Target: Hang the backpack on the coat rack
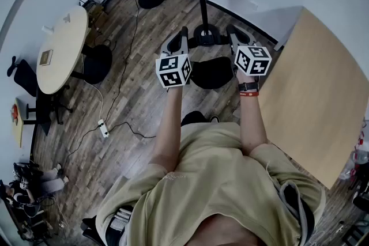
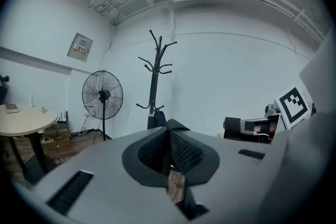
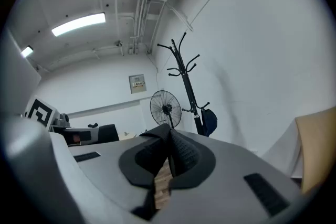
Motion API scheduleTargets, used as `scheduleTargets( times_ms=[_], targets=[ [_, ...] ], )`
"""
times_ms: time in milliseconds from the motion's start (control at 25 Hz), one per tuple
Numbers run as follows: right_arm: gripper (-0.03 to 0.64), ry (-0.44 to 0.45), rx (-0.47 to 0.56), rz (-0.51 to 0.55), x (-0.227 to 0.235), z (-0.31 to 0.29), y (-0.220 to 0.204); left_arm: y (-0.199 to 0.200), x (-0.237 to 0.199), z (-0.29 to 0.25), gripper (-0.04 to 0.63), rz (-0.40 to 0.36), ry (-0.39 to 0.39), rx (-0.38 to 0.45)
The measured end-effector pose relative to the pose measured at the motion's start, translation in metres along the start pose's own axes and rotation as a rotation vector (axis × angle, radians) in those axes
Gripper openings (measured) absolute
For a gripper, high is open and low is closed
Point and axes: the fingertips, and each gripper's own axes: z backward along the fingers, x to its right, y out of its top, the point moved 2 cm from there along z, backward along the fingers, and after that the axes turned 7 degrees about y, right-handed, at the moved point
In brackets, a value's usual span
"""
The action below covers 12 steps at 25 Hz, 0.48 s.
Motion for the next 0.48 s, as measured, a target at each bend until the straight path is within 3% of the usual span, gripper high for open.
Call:
scheduleTargets(
  times_ms=[480],
  targets=[
    [0.015, -0.011, -0.034, 0.009, 0.026, -0.044, -0.008, -0.008, -0.015, -0.061, 0.025, 0.049, -0.008, -0.009]
  ],
)
